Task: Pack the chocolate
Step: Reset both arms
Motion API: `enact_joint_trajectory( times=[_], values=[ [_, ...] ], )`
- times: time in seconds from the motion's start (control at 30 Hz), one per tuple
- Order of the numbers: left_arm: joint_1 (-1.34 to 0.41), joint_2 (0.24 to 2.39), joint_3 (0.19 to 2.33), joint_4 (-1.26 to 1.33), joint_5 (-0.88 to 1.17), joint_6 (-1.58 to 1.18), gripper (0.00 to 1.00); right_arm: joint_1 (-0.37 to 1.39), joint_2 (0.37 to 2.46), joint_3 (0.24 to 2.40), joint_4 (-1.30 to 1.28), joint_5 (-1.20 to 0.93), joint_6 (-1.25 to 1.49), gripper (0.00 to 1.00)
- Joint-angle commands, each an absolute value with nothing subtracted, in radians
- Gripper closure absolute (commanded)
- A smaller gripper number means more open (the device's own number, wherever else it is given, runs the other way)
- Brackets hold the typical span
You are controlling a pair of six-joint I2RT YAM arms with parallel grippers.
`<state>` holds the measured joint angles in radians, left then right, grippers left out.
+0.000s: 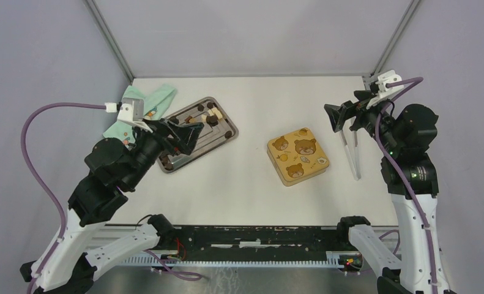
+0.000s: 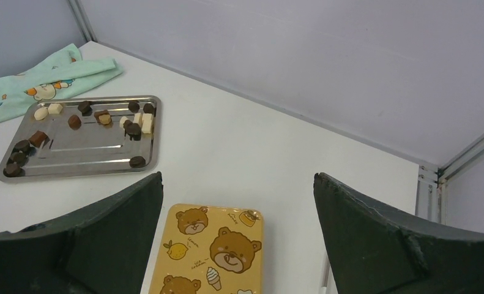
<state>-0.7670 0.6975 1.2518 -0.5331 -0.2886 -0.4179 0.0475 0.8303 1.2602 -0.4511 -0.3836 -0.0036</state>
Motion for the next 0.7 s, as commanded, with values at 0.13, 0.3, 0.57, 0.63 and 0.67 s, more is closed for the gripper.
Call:
enact_joint_trajectory(
  times=[0.13, 0.3, 0.57, 0.63, 0.67],
  values=[
    [-0.762, 0.691, 1.245, -0.54, -0.308, -0.416, 0.0, 0.044, 0.824, 1.233, -0.421, -0.407, 0.009, 0.02],
    [-0.762, 0.692, 1.227, -0.538, -0.304, -0.419, 0.0, 0.043, 0.823, 1.217, -0.419, -0.424, 0.008, 0.02],
    [-0.762, 0.683, 1.211, -0.538, -0.302, -0.421, 0.0, 0.042, 0.824, 1.209, -0.416, -0.434, 0.008, 0.02],
    [-0.763, 0.68, 1.208, -0.538, -0.301, -0.417, 0.0, 0.043, 0.824, 1.204, -0.413, -0.44, 0.008, 0.02],
    [-0.763, 0.679, 1.206, -0.538, -0.301, -0.417, 0.0, 0.043, 0.825, 1.203, -0.411, -0.441, 0.008, 0.02]
  ],
)
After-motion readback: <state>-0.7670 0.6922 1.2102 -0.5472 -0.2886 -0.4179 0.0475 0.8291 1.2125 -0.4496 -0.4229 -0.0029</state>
